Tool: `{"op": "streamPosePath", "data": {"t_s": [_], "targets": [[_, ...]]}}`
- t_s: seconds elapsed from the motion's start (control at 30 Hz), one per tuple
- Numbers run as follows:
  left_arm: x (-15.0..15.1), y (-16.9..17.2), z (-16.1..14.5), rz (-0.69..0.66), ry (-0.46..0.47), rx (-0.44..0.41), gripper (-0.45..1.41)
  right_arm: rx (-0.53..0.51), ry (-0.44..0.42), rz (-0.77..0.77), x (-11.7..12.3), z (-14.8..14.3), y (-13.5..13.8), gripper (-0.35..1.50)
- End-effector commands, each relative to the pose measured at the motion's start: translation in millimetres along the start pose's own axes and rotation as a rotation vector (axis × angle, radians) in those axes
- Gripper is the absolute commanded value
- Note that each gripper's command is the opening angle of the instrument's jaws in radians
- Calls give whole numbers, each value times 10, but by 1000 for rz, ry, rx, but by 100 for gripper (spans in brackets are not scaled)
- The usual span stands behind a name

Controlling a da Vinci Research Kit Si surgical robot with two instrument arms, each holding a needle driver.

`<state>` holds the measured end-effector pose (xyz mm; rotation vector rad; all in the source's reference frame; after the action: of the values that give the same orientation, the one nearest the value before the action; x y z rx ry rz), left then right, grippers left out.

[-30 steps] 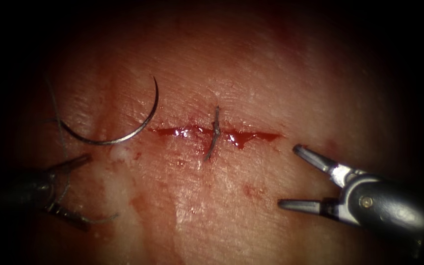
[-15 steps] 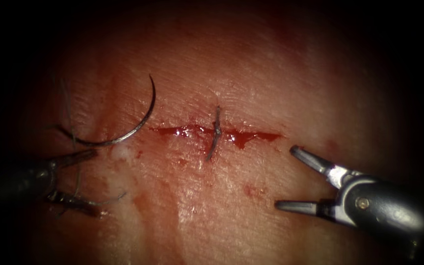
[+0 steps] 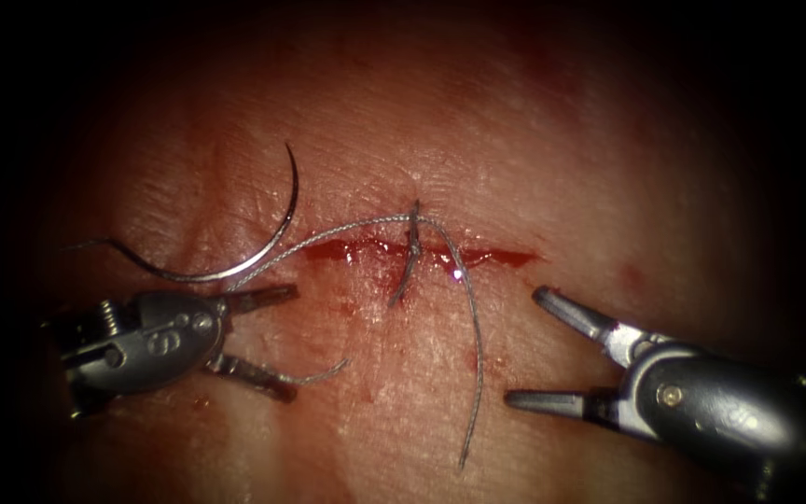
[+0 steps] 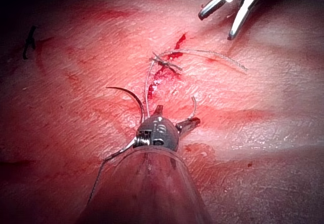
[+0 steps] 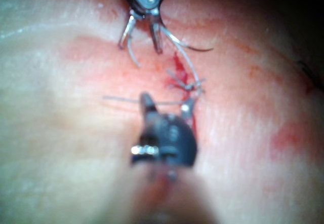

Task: Wound Closure
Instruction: Use the right gripper to cut the short suture tail.

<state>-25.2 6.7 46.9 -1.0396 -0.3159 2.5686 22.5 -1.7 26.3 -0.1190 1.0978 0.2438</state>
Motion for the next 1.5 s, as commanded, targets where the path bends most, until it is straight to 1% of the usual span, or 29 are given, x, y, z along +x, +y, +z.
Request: {"op": "streamPosePath", "data": {"t_s": [0.03, 0.07, 0.1, 0.13, 0.17, 0.23, 0.4, 0.43, 0.47, 0.5, 0.53, 0.57, 0.6, 0.63, 0.7, 0.73, 0.77, 0.8, 0.83, 0.87, 0.9, 0.97, 1.03, 1.1, 1.23, 1.4, 1.43, 1.47, 1.5], "targets": [[0, -4, 8, 6, 0, 3, 42, -2, 3, -3, 1, 9, 4, 125], [-2, -5, 10, 13, -6, 2, 42, -2, 4, 3, 1, 9, 4, 125], [-6, -7, 11, 45, -40, 22, 39, 0, 5, 2, 1, 10, 3, 125], [-6, -7, 11, 45, -40, 22, 39, 0, 5, 2, 1, 10, 3, 125], [-8, -11, 8, 62, -70, 52, 39, 0, 5, 2, 1, 10, 2, 125], [-12, -17, 4, 88, -93, 81, 37, 0, 5, 2, 1, 10, 2, 125], [-24, -25, -6, 142, -154, 110, 32, 0, 6, 1, 2, 10, 1, 125], [-27, -26, -9, 152, -163, 110, 24, 0, 6, 1, 2, 10, 1, 125], [-30, -26, -12, 163, -168, 109, 9, 0, 6, 1, 2, 10, 1, 125], [-32, -27, -14, 180, -176, 106, -15, 1, 6, 1, 2, 10, 1, 123], [-32, -27, -14, 180, -176, 106, -15, 1, 6, 1, 2, 10, 1, 123], [-36, -27, -19, 190, -204, 98, -45, 0, 6, 1, 2, 10, 1, 123], [-38, -27, -21, 188, -208, 98, -45, 0, 6, 1, 2, 10, 1, 123], [-42, -29, -25, 201, -216, 107, -32, 0, 6, 1, 2, 10, 1, 123], [-46, -33, -29, 197, -231, 125, 4, 1, 6, 1, 2, 10, 0, 123], [-51, -40, -33, 192, -251, 145, 32, 1, 6, 1, 3, 10, 0, 123], [-55, -46, -35, 187, -259, 158, 32, 1, 7, 1, 3, 9, 0, 121], [-57, -49, -35, 183, -262, 162, 20, 2, 7, 1, 3, 9, -1, 121], [-57, -49, -35, 183, -262, 162, 20, 2, 7, 1, 3, 9, -1, 121], [-59, -51, -34, 181, -267, 164, 10, 2, 7, 1, 3, 9, -1, 121], [-60, -51, -33, 187, -280, 164, -23, 2, 7, 1, 3, 9, -1, 121], [-60, -51, -33, 184, -286, 160, -30, 2, 7, 1, 3, 9, -1, 121], [-58, -50, -35, 180, -274, 137, 4, 1, 7, 1, 3, 9, -1, 121], [-56, -48, -37, 176, -264, 110, 20, 1, 7, 1, 3, 9, -1, 121], [-54, -40, -41, 182, -266, 93, 27, 4, 8, 1, 3, 10, -1, 121], [-50, -33, -41, 189, -288, 96, 24, 3, 8, 1, 3, 10, -1, 121], [-47, -33, -42, 194, -292, 99, 31, 3, 8, 1, 3, 10, -1, 121], [-40, -33, -44, 202, -308, 125, 34, 5, 10, 0, 3, 11, -1, 121], [-40, -33, -44, 202, -308, 125, 34, 5, 10, 0, 3, 11, -1, 121]]}}
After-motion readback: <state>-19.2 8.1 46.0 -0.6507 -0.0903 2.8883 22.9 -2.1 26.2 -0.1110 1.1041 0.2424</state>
